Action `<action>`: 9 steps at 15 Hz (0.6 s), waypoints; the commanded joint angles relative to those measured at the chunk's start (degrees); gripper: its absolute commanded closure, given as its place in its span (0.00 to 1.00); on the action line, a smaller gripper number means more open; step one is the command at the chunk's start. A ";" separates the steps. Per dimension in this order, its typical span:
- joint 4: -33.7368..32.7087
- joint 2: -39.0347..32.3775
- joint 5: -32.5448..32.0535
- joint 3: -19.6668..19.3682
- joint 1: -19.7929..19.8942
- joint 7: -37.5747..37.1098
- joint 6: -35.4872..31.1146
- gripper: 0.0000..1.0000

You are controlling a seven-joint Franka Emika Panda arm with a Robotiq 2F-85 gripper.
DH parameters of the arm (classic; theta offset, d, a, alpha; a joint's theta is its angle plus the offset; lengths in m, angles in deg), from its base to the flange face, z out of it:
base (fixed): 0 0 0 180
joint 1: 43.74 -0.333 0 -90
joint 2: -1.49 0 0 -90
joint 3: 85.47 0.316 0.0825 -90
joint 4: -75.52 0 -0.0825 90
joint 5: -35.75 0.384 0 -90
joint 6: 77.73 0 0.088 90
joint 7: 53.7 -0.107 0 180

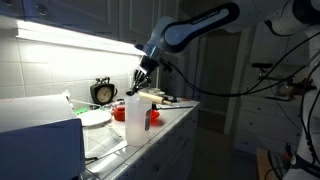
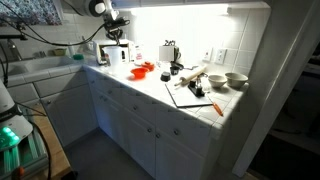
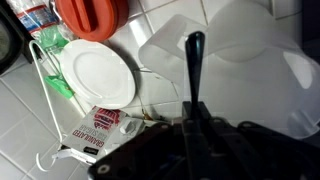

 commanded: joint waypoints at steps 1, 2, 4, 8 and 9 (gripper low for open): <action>9.61 5.80 3.66 0.74 1.09 2.62 -8.09 0.98; 11.05 6.51 4.37 0.79 1.08 3.05 -9.50 0.98; 13.82 7.81 6.16 0.91 0.98 4.07 -13.02 0.98; 18.53 9.55 9.98 1.54 0.83 8.41 -21.23 0.98; 19.24 9.71 10.92 1.73 0.81 9.48 -22.75 0.98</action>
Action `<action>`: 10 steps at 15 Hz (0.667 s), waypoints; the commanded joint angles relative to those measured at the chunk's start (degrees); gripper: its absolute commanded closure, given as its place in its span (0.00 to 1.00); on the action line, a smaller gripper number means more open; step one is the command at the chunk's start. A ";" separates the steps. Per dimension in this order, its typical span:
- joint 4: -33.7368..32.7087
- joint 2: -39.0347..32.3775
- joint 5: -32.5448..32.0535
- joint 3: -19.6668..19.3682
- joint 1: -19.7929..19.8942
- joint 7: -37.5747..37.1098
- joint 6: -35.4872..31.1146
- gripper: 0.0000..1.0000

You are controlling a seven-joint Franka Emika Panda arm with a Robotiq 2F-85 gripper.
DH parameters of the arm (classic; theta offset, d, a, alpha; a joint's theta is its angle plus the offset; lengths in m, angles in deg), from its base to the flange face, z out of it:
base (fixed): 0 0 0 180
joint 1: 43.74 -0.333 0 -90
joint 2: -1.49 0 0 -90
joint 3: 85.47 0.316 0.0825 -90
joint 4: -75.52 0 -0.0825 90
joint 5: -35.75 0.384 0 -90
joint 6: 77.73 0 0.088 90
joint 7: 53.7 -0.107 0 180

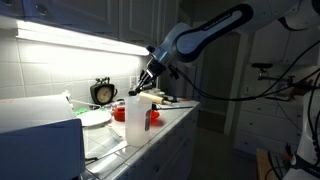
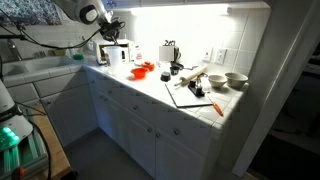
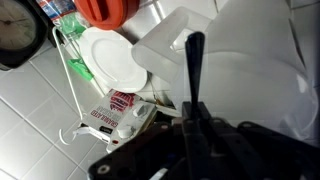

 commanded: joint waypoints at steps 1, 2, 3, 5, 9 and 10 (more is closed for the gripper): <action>5.22 3.14 4.52 1.19 0.53 5.03 -6.08 0.98; 5.79 3.29 5.21 1.36 0.47 5.94 -7.15 0.98; 6.27 3.26 5.76 1.49 0.44 6.65 -9.08 0.98; 7.00 3.11 6.66 1.94 0.38 8.08 -12.71 0.98; 7.92 2.90 8.30 3.12 0.51 10.19 -16.62 0.98; 8.07 2.84 8.61 3.42 0.55 10.52 -17.45 0.98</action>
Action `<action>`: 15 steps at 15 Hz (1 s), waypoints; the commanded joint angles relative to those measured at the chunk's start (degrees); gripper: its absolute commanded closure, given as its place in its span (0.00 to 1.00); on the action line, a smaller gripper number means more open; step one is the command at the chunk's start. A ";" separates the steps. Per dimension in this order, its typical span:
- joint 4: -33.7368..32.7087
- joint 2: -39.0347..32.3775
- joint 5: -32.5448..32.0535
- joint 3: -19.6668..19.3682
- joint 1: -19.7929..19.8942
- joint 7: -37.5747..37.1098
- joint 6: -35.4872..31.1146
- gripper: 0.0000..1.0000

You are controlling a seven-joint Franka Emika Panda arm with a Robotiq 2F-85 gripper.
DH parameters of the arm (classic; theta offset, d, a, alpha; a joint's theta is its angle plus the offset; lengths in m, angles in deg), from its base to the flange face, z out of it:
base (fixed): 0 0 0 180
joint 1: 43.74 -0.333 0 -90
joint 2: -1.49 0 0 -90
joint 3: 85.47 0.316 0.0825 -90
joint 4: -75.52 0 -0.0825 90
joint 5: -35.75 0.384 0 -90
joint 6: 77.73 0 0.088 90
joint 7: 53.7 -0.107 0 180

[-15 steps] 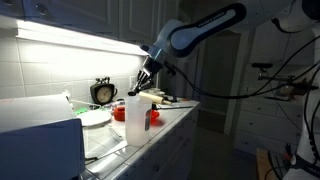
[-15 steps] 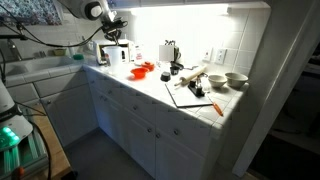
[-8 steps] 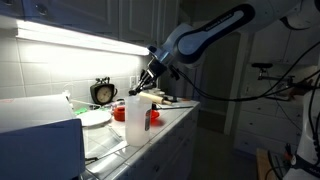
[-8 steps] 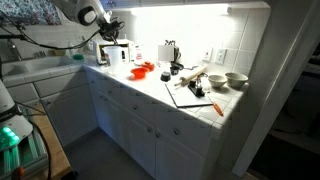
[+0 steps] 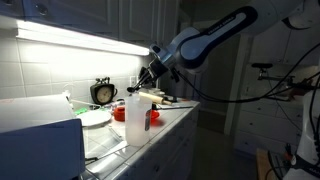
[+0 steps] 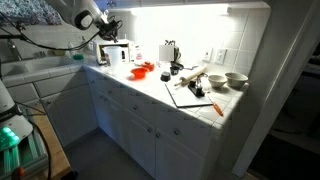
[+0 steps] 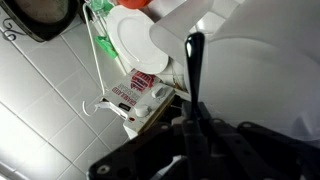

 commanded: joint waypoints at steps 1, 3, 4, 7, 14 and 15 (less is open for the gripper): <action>2.15 1.63 3.67 1.81 0.66 3.78 -2.78 0.98; 1.86 1.67 4.73 2.26 0.84 4.64 -2.29 0.98; 1.60 1.72 5.04 2.30 0.92 4.70 -1.50 0.98; 0.61 1.97 4.45 1.31 1.38 3.71 1.52 0.98; -3.93 1.96 3.64 -0.69 3.87 2.27 15.40 0.98; -4.59 1.84 3.47 -0.92 4.10 2.00 16.75 0.98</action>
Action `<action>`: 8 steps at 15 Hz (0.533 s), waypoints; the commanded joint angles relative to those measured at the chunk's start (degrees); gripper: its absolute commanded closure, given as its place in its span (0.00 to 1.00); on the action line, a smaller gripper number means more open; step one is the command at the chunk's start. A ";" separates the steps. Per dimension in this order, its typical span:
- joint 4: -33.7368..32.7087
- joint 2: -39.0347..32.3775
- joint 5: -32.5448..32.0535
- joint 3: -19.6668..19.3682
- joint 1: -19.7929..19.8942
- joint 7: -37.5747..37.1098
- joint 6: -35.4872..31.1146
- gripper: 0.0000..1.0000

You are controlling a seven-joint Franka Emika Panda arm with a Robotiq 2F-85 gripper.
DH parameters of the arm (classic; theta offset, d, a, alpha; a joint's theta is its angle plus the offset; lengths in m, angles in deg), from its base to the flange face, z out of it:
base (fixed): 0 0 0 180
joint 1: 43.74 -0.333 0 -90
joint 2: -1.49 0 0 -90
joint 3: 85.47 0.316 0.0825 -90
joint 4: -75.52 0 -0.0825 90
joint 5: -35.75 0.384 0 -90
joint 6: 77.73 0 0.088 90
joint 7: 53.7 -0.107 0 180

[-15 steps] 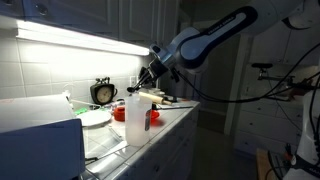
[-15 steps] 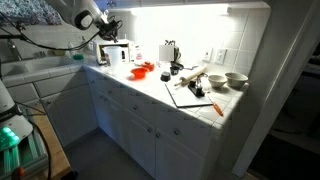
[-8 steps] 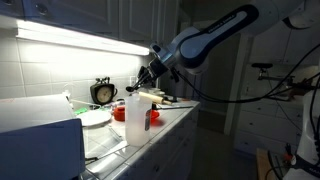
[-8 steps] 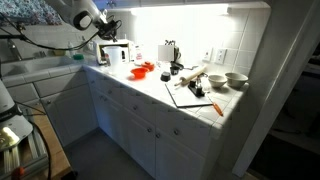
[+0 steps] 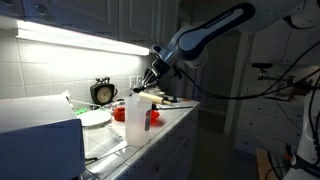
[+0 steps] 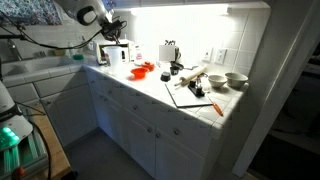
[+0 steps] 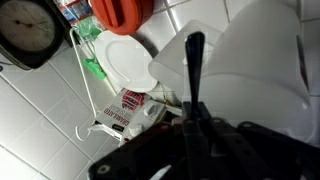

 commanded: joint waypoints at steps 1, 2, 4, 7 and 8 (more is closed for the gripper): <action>-2.94 0.54 1.14 -0.57 0.93 0.00 7.53 0.98; -3.61 0.44 0.76 -0.87 1.06 -0.37 9.33 0.98; -5.36 0.14 0.62 -1.40 1.52 -0.59 13.48 0.98; -7.47 0.11 -0.16 -4.67 0.42 -1.39 18.33 0.98; -8.10 0.00 -0.37 -5.42 0.60 -1.49 19.69 0.98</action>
